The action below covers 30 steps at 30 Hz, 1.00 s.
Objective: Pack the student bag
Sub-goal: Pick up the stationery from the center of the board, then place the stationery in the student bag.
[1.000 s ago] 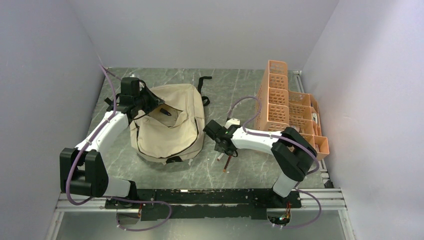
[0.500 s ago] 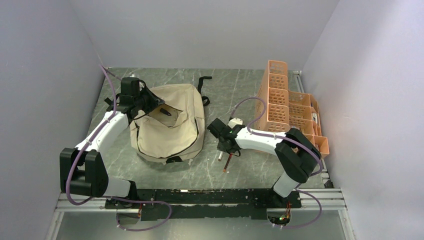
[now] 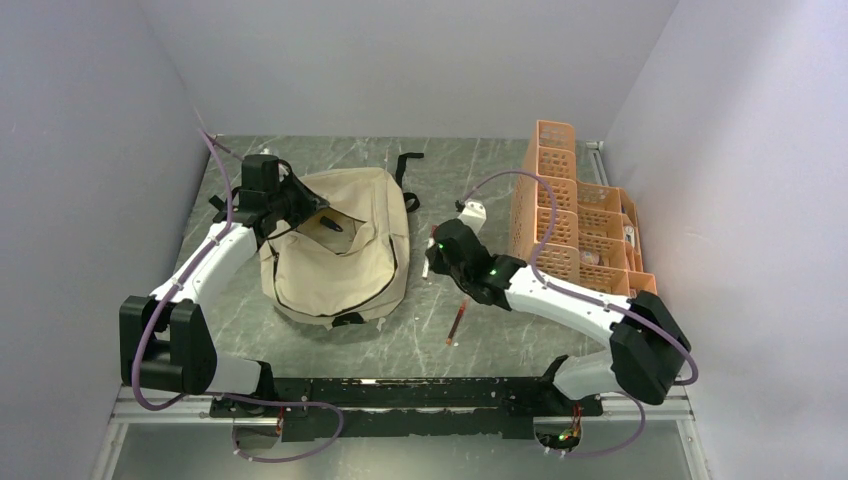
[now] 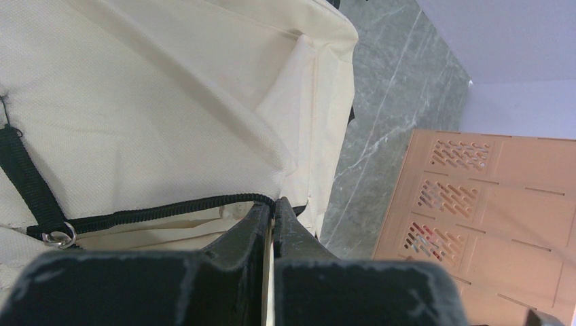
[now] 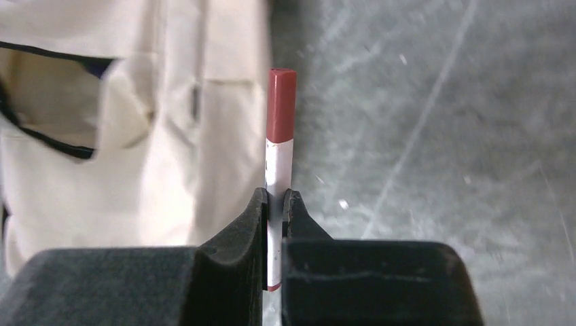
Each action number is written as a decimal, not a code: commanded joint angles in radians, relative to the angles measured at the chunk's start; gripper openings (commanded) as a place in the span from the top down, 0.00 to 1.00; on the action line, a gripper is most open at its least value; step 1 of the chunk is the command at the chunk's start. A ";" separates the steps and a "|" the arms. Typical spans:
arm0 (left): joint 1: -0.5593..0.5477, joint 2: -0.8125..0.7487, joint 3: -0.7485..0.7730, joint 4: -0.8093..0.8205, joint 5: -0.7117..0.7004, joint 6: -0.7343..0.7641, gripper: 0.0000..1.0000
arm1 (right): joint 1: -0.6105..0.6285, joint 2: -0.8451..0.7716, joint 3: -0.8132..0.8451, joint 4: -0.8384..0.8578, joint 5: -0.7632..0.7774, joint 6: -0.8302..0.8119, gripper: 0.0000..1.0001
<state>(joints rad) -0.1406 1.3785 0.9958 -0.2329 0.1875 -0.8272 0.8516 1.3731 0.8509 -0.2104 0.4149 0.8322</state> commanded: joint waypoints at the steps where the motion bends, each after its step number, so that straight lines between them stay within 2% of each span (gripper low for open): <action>1: 0.007 -0.006 0.036 0.017 0.024 -0.005 0.95 | -0.002 -0.023 -0.031 0.353 0.008 -0.259 1.00; 8: 0.007 -0.018 0.054 0.000 0.011 0.001 0.95 | 0.001 0.090 0.114 0.561 -0.242 -0.626 1.00; 12: 0.007 -0.030 0.048 -0.010 -0.008 0.000 0.95 | 0.000 0.157 0.133 0.667 -0.551 -0.847 1.00; 17: 0.007 -0.037 0.051 -0.024 -0.016 -0.002 0.95 | 0.004 0.259 0.167 0.740 -0.779 -0.999 1.00; 21: 0.007 -0.047 0.052 -0.032 -0.027 0.003 0.95 | 0.013 0.331 0.239 0.692 -0.903 -1.167 1.00; 24: 0.009 -0.055 0.049 -0.036 -0.028 0.007 0.95 | 0.014 0.389 0.344 0.590 -0.951 -1.252 1.00; 30: 0.020 -0.065 0.050 -0.043 -0.019 0.014 0.95 | 0.030 0.450 0.416 0.471 -0.976 -1.534 1.00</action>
<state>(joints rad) -0.1364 1.3510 1.0069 -0.2825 0.1715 -0.8261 0.8707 1.7954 1.2297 0.3481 -0.4923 -0.4454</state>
